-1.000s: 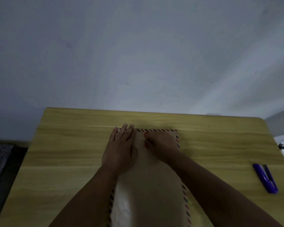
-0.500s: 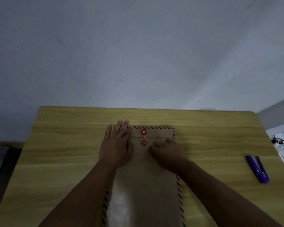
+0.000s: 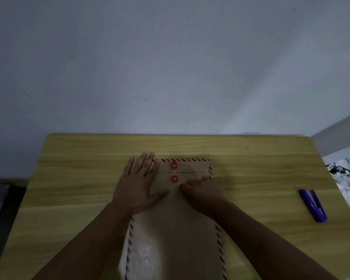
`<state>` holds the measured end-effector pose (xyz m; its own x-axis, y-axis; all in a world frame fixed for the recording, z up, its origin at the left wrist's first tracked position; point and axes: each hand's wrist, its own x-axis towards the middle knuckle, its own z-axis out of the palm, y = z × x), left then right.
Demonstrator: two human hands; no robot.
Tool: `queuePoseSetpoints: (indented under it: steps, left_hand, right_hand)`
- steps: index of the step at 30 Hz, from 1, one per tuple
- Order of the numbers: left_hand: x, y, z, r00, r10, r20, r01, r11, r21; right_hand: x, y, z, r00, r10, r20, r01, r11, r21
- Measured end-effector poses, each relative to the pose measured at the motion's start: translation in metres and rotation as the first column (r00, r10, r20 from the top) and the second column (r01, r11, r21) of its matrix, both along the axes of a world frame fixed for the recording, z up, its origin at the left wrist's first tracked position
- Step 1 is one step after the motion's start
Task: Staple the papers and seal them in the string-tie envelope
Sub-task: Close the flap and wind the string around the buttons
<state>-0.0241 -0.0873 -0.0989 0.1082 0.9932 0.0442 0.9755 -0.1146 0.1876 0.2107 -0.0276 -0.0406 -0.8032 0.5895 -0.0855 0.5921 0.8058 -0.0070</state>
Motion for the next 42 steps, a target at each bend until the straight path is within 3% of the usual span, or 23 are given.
queuePoseSetpoints:
  steps: [9, 15, 18, 22, 27, 31, 34, 38, 42]
  left_hand:
    - [0.003, 0.003, 0.005, 0.998, 0.063, 0.015, -0.062, 0.998, -0.033]
    - [0.002, 0.001, 0.004, 0.998, 0.061, 0.018, -0.06, 0.997, -0.046]
    - [0.002, 0.001, 0.004, 0.999, 0.052, 0.008, -0.052, 0.997, -0.049]
    - [0.003, 0.0, 0.005, 0.999, 0.046, 0.004, -0.046, 0.998, -0.051]
    - [0.004, 0.0, 0.006, 0.999, 0.042, 0.013, -0.042, 0.998, -0.05]
    - [0.002, 0.003, 0.007, 0.999, 0.044, -0.001, -0.044, 0.997, -0.061]
    - [0.001, 0.003, 0.006, 0.999, 0.036, 0.001, -0.036, 0.998, -0.057]
    - [-0.001, 0.003, 0.005, 0.999, 0.034, 0.011, -0.033, 0.998, -0.058]
    - [0.0, 0.003, 0.006, 0.999, 0.045, 0.031, -0.043, 0.997, -0.062]
  right_hand:
    - [0.033, 0.004, -0.003, 0.992, 0.07, -0.108, -0.071, 0.997, -0.003]
    - [0.036, -0.003, 0.001, 0.884, -0.294, -0.363, 0.247, 0.954, -0.169]
    - [0.029, 0.006, 0.002, 0.815, -0.458, -0.355, 0.379, 0.885, -0.271]
    - [0.01, 0.031, 0.007, 0.768, -0.548, -0.331, 0.463, 0.832, -0.305]
    - [-0.025, 0.061, 0.015, 0.838, -0.452, -0.307, 0.386, 0.887, -0.252]
    - [-0.054, 0.076, 0.022, 0.957, -0.208, -0.202, 0.171, 0.967, -0.188]
    - [-0.069, 0.082, 0.021, 0.991, -0.083, -0.109, 0.061, 0.978, -0.197]
    - [-0.07, 0.085, 0.008, 0.942, -0.282, -0.182, 0.211, 0.919, -0.332]
    - [-0.045, 0.086, 0.0, 0.789, -0.542, -0.288, 0.402, 0.811, -0.425]
